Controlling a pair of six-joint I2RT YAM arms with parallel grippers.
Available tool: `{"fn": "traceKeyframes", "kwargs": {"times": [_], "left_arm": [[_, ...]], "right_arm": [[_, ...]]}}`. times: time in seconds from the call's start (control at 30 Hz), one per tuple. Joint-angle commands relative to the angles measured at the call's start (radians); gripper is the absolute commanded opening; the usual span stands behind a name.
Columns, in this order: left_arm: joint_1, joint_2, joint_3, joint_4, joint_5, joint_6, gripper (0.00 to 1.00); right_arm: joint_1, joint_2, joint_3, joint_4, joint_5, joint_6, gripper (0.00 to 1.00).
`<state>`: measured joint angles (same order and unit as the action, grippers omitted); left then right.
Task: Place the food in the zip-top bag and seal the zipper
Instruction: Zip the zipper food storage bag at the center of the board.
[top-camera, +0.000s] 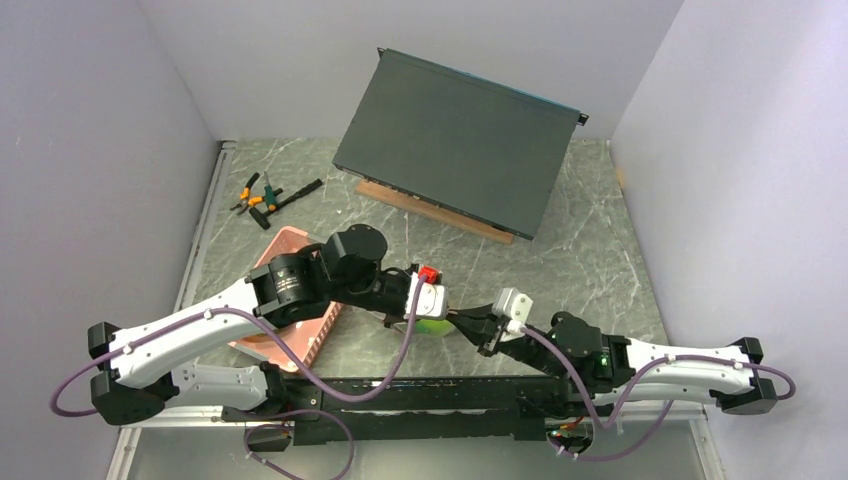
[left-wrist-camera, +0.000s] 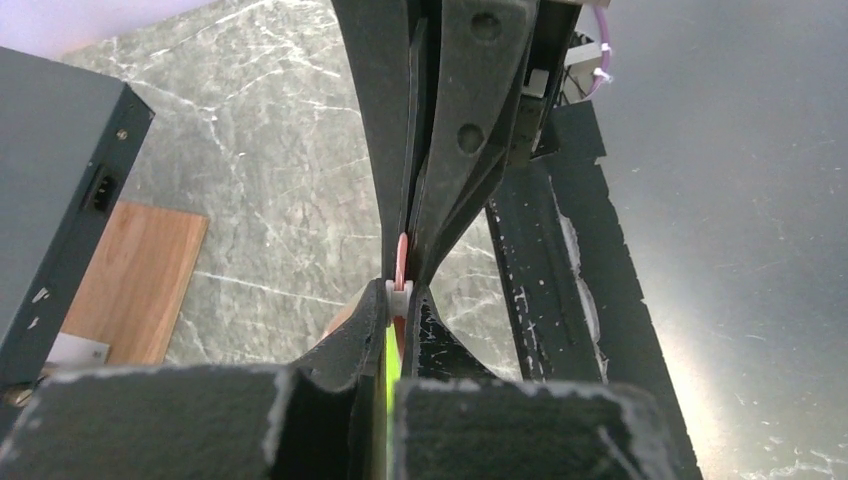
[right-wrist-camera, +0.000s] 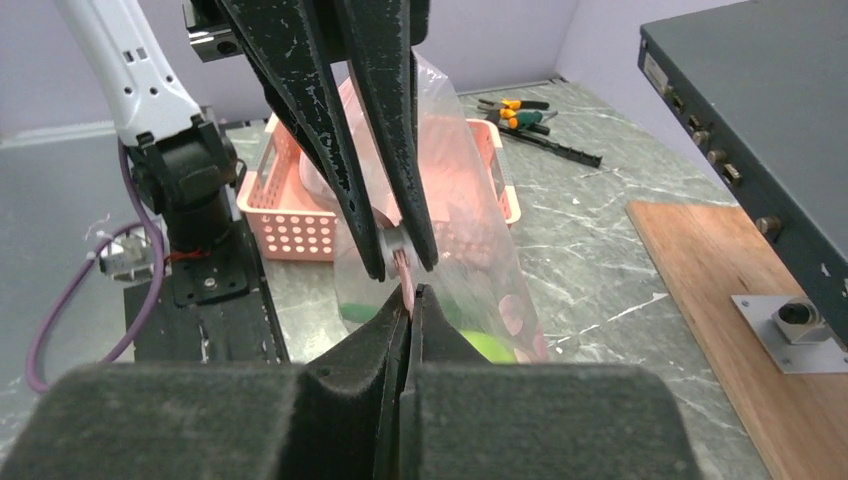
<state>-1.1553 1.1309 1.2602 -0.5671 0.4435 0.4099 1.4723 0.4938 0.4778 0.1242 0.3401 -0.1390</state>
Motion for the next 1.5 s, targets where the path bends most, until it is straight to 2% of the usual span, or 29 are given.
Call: {"fn": "traceKeyframes", "kwargs": {"times": [0.0, 0.3, 0.47, 0.53, 0.6, 0.67, 0.7, 0.87, 1.17, 1.4, 1.47], "left_arm": [[0.030, -0.013, 0.034, -0.141, -0.075, 0.039, 0.00], [0.077, -0.130, -0.009, -0.201, -0.110, 0.046, 0.00], [0.082, -0.155, -0.024, -0.164, -0.080, 0.002, 0.00], [0.079, -0.135, -0.007, -0.161, -0.069, -0.003, 0.00], [0.075, -0.123, -0.002, -0.148, -0.071, -0.002, 0.00], [0.075, -0.116, -0.006, -0.132, -0.068, 0.001, 0.00], [0.075, -0.115, -0.007, -0.126, -0.063, 0.002, 0.00], [0.074, -0.105, 0.000, -0.122, -0.065, -0.001, 0.00], [0.068, -0.112, -0.005, -0.112, -0.071, -0.010, 0.00], [0.060, -0.115, 0.006, -0.122, -0.076, 0.000, 0.00], [0.059, -0.121, 0.003, -0.117, -0.082, 0.001, 0.00]], "right_arm": [[-0.004, -0.063, -0.010, 0.153, 0.076, 0.038, 0.00], [-0.003, -0.168, -0.046, 0.098, 0.137, 0.057, 0.00], [-0.003, -0.137, 0.044, -0.057, 0.027, 0.059, 0.00], [-0.003, -0.099, 0.098, -0.143, -0.019, 0.063, 0.15], [-0.003, -0.063, 0.148, -0.217, -0.058, 0.066, 0.25], [-0.003, -0.028, 0.196, -0.296, -0.067, 0.083, 0.45], [-0.003, -0.009, 0.224, -0.332, -0.065, 0.088, 0.51], [-0.002, 0.118, 0.348, -0.471, -0.033, 0.133, 0.62], [-0.003, 0.302, 0.519, -0.569, 0.048, 0.153, 0.64], [-0.005, 0.384, 0.580, -0.583, 0.048, 0.104, 0.45], [-0.006, 0.394, 0.586, -0.584, 0.040, 0.093, 0.33]]}}
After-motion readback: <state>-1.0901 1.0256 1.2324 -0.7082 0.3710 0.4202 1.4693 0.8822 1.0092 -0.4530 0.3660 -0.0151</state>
